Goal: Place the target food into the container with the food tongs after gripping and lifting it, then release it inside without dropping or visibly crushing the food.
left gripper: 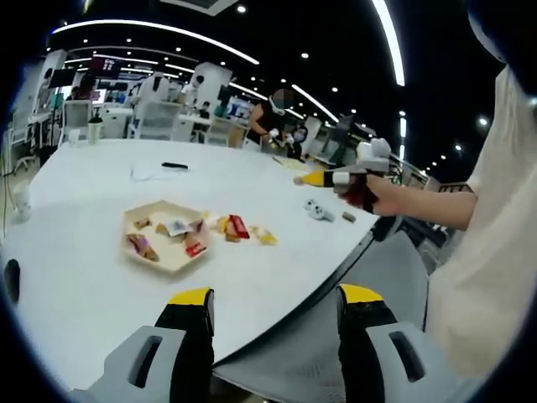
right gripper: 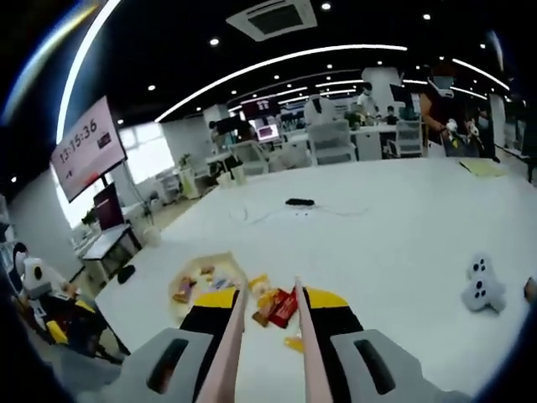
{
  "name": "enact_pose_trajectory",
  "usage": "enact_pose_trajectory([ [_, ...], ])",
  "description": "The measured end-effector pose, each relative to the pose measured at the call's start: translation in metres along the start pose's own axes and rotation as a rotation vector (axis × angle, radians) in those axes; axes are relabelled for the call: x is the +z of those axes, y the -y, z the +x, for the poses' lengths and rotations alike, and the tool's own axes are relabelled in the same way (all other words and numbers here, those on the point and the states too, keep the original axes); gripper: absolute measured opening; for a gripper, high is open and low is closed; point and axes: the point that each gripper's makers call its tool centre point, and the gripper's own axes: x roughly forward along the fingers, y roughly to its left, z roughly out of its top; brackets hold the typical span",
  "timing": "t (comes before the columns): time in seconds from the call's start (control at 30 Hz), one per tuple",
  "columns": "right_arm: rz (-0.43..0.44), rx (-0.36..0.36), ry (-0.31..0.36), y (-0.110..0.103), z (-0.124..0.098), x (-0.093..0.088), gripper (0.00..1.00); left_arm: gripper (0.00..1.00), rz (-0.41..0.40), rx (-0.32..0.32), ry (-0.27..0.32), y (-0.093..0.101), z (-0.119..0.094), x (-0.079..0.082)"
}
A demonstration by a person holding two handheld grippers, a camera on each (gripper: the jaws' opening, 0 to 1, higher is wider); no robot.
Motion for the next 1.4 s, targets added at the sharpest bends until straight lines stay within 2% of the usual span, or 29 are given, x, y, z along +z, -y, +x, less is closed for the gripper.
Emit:
enact_pose_trajectory([
  [0.2, 0.044, 0.025, -0.010, -0.004, 0.007, -0.001, 0.30, 0.58, 0.004, -0.004, 0.000, 0.001, 0.003, 0.003],
  [0.47, 0.005, 0.032, -0.023, -0.005, 0.013, -0.005, 0.29, 0.58, -0.007, 0.007, 0.000, -0.004, 0.002, 0.001],
  [0.9, -0.024, 0.051, -0.084, -0.008, 0.023, -0.027, 0.29, 0.58, -0.032, 0.019, -0.019, -0.004, 0.001, -0.009],
  [1.03, -0.083, 0.024, -0.116, -0.004, 0.026, -0.035, 0.29, 0.58, -0.037, 0.022, -0.022, -0.006, 0.001, -0.010],
  [1.4, -0.037, 0.035, -0.161, 0.001, 0.035, -0.055, 0.29, 0.58, -0.047, 0.029, -0.034, -0.008, 0.001, -0.012],
])
